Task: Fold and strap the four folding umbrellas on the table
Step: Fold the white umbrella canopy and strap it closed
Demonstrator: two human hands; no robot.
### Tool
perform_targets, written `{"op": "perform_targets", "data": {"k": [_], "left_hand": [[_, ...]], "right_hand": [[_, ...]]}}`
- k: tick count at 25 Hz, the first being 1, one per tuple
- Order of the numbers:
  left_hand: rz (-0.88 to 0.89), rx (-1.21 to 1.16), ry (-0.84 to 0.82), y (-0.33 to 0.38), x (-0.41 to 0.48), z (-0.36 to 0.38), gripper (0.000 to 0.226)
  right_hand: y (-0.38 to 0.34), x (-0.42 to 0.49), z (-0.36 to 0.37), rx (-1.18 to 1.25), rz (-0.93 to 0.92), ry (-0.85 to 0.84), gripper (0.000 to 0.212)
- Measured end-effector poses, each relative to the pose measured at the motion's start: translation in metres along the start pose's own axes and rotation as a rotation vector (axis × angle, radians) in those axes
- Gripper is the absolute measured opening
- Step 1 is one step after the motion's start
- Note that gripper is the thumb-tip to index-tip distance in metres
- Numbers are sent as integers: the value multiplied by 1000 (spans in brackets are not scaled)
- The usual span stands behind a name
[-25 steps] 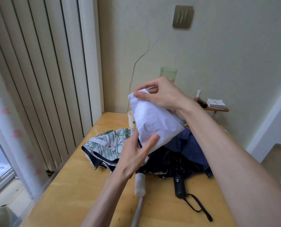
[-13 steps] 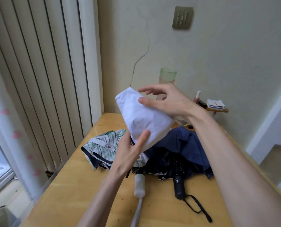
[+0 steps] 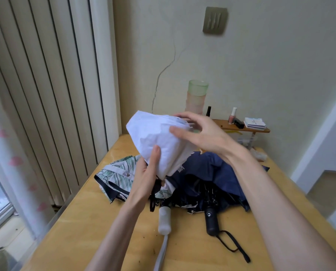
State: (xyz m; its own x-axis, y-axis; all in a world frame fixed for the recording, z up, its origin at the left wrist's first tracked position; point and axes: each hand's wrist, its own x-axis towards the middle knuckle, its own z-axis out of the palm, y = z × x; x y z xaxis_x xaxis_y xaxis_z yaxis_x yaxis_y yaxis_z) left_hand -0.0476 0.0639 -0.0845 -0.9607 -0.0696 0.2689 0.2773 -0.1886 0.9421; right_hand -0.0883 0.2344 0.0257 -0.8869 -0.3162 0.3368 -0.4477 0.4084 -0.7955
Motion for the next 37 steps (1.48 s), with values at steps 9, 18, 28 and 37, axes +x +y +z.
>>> {"op": "perform_targets", "data": {"k": [9,18,28,37], "left_hand": [[-147,83,-80,5,-4,4,45],[424,650,-95,-9,-6,27,115],[184,173,-115,-10,-5,18,71],[-246,105,-246,-2,-13,19,51]], "right_hand": [[-1,5,13,-105,39,160,15],[-3,5,26,-342,140,293,24],[-10,-4,27,-212,-25,191,29],[9,-3,29,-225,-102,271,16]]}}
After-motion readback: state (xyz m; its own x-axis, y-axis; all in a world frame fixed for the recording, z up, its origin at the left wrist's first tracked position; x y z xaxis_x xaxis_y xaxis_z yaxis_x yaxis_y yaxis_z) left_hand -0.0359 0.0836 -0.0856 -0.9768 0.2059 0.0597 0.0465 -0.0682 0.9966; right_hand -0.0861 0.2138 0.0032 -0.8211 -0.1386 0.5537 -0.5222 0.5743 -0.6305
